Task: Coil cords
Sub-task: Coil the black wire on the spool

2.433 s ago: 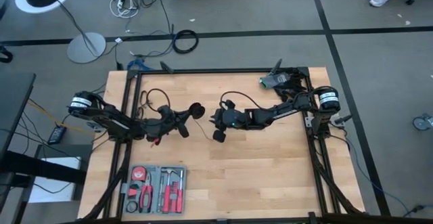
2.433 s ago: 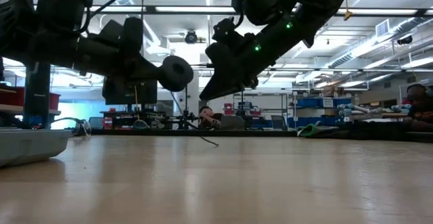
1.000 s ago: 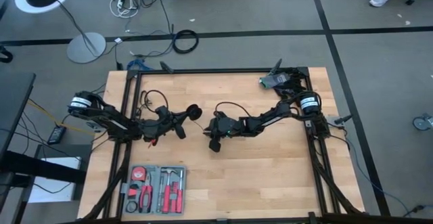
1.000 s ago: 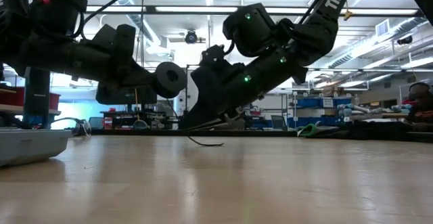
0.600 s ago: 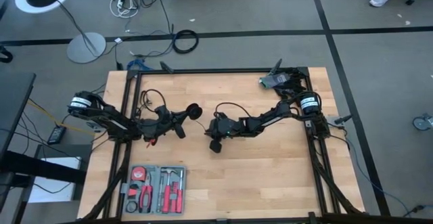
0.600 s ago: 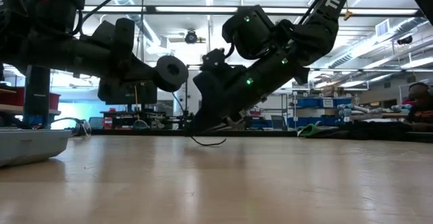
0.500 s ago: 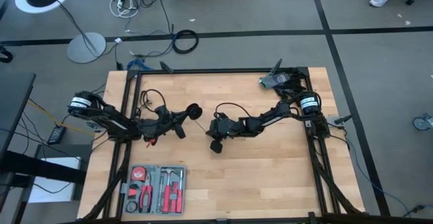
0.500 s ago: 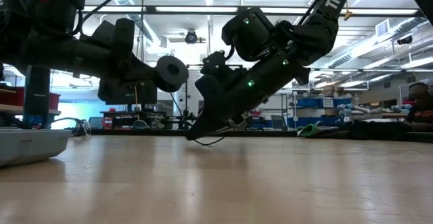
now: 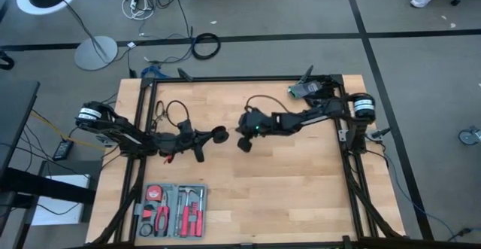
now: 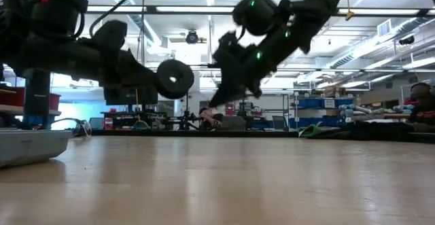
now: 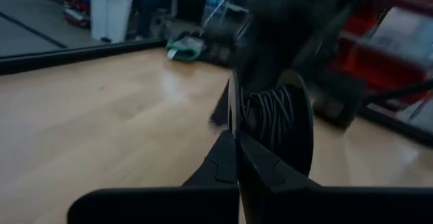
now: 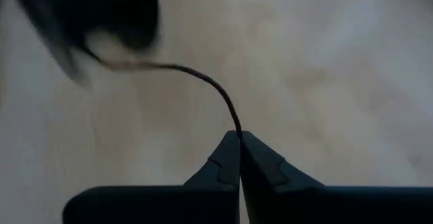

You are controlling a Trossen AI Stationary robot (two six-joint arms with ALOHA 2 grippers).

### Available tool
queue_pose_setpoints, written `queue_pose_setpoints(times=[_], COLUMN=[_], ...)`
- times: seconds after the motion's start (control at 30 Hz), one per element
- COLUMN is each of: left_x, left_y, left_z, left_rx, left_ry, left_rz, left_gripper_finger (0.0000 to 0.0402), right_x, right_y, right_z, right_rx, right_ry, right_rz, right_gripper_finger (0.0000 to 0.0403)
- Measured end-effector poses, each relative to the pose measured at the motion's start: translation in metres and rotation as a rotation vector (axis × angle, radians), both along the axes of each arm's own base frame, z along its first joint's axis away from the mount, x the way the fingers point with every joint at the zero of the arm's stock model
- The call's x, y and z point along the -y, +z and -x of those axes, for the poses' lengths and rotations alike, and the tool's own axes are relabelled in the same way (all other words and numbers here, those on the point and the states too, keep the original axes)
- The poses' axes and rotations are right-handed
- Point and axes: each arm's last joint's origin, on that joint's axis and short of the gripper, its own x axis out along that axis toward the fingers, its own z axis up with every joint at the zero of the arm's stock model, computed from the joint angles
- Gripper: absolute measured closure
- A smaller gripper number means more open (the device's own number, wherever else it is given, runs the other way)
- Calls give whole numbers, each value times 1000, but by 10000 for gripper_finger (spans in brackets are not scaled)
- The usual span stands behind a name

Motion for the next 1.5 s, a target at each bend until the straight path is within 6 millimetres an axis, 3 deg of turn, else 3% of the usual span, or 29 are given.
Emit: queue_pose_setpoints(times=[0.27,0.47,0.67,1.07,1.5], left_x=[0,2,2,-1,-4], left_y=[-6,1,8,19,27], left_z=[-10,-31,-41,-50,-51], left_rx=[-144,-245,-272,-216,-123], left_ry=[64,100,169,205,293], left_rz=[-20,-53,-57,-50,-40], left_gripper_finger=[401,401,401,401,401], right_x=[4,-6,-17,-36,-48], right_y=[48,62,71,55,47], right_z=[0,-18,-23,-40,-36], right_rx=[70,43,84,148,75], right_ry=[-11,49,88,157,198], right_rz=[74,114,129,179,149], right_gripper_finger=[402,403,403,388,378])
